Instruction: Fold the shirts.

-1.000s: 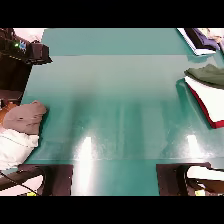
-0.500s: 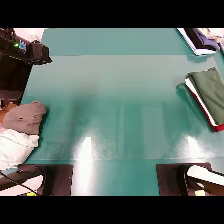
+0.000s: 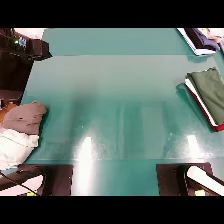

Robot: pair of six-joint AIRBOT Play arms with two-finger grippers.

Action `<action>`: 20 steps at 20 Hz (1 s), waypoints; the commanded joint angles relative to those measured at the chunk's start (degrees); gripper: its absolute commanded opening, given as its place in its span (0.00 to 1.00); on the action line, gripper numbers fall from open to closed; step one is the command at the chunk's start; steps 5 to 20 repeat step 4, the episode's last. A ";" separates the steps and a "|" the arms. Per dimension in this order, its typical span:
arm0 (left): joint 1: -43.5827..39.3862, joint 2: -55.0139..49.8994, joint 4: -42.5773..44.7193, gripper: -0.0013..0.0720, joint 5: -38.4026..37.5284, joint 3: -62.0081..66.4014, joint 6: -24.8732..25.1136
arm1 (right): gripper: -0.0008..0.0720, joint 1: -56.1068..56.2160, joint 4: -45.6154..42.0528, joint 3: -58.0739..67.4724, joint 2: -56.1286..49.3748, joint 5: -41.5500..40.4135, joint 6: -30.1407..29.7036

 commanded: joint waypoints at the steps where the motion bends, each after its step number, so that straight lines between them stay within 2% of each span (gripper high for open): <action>1: 0.04 0.04 0.02 0.05 1.18 0.07 -0.02 | 0.04 9.18 3.06 -0.04 2.97 -0.79 -0.79; 4: 0.04 0.04 0.02 0.05 1.18 0.07 -0.02 | 0.04 16.59 2.21 -0.02 3.87 -1.40 -1.05; 20: 0.04 0.04 0.02 0.05 1.18 0.07 -0.02 | 0.04 16.59 2.21 -0.02 3.87 -1.40 -1.05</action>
